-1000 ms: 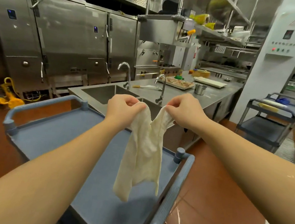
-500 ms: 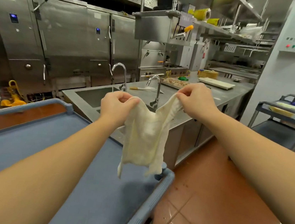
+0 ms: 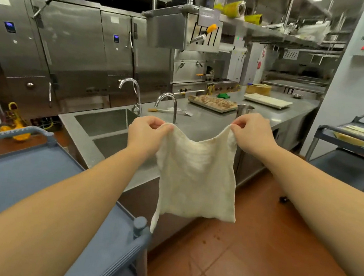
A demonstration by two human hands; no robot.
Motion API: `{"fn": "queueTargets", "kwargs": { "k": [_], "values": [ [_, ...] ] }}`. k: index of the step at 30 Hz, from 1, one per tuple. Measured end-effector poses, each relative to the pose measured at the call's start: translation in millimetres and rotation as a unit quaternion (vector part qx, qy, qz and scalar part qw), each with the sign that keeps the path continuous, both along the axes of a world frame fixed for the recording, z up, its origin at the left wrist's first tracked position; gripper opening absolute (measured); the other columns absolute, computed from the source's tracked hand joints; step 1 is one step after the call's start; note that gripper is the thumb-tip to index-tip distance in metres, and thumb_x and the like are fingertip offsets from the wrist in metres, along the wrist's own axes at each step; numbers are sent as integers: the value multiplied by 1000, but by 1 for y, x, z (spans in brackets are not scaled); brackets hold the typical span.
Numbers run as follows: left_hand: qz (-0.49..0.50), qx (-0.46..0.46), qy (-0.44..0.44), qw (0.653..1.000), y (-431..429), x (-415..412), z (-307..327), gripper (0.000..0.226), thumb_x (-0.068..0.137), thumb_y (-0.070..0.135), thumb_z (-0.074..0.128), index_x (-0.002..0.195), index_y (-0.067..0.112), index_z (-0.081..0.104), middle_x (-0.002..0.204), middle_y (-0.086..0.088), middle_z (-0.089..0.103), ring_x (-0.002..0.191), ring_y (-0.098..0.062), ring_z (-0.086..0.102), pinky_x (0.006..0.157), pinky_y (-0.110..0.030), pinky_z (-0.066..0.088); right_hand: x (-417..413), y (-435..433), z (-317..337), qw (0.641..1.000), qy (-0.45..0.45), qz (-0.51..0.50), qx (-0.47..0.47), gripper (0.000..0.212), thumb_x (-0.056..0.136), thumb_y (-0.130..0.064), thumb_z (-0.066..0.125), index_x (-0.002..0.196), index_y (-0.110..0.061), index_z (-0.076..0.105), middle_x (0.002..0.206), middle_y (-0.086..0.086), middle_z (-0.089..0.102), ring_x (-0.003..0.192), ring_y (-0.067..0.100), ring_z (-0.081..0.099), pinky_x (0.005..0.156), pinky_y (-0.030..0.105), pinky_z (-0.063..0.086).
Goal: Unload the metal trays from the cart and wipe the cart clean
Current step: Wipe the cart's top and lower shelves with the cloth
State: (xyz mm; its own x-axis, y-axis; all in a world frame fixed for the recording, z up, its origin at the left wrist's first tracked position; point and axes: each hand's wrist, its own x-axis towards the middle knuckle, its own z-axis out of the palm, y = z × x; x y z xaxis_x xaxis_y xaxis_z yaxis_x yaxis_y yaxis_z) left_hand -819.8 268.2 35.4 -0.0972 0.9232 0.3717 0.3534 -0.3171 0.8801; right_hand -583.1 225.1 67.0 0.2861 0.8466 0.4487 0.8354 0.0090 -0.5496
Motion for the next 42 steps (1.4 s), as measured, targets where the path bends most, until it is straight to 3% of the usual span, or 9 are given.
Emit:
{"fn": "queueTargets", "kwargs": {
  "k": [5,8,12,20,25,31,37,42],
  "values": [
    [-44,-14,36,998,38,63,-15,6,77,34,72,74,28,71,74,10,68,71,-6,61,36,-13,41,42,39,-14,1000,-18,-1,-22,20,92,-17,53,93,-16,74,93,5,70,85,19,61,72,31,50],
    [-66,-15,65,996,74,97,-28,7,76,32,72,76,26,73,75,10,68,74,-5,61,47,-14,43,70,73,-25,998,-44,9,-51,22,91,-16,52,91,-16,74,92,5,71,86,23,63,76,36,55],
    [-82,-20,105,991,133,139,-49,9,76,32,73,73,23,73,71,11,66,71,-1,59,58,-16,43,114,128,-41,992,-72,21,-104,20,91,-17,53,88,-15,73,89,4,71,82,20,63,70,31,52],
    [-71,-57,130,987,235,216,-83,15,74,37,74,63,30,66,66,14,65,67,1,58,54,-15,40,212,225,-72,983,-100,-1,-156,21,92,-19,53,87,-15,73,84,5,69,71,21,63,68,36,56],
    [-40,-63,130,989,292,265,-99,14,75,37,76,67,27,71,66,13,66,65,2,58,56,-15,42,301,287,-92,979,-115,-2,-169,21,92,-19,52,89,-14,73,87,6,69,79,24,63,74,41,56],
    [30,-97,135,986,343,343,-110,19,75,38,77,73,20,73,67,8,67,65,-8,60,58,-30,51,413,366,-110,972,-133,36,-190,21,93,-21,50,86,-19,69,83,3,67,76,23,62,67,36,54],
    [63,-117,145,981,387,412,-113,13,76,36,78,77,23,74,73,12,67,71,-1,59,59,-17,43,490,435,-114,967,-171,80,-172,17,96,-24,48,88,-23,63,82,1,64,76,23,58,63,31,45],
    [87,-119,148,978,430,444,-117,10,75,36,78,73,27,73,72,14,67,73,0,59,60,-15,40,528,493,-114,949,-246,117,-158,19,97,-27,45,89,-24,62,83,0,63,76,25,58,62,32,44]
  ]
}}
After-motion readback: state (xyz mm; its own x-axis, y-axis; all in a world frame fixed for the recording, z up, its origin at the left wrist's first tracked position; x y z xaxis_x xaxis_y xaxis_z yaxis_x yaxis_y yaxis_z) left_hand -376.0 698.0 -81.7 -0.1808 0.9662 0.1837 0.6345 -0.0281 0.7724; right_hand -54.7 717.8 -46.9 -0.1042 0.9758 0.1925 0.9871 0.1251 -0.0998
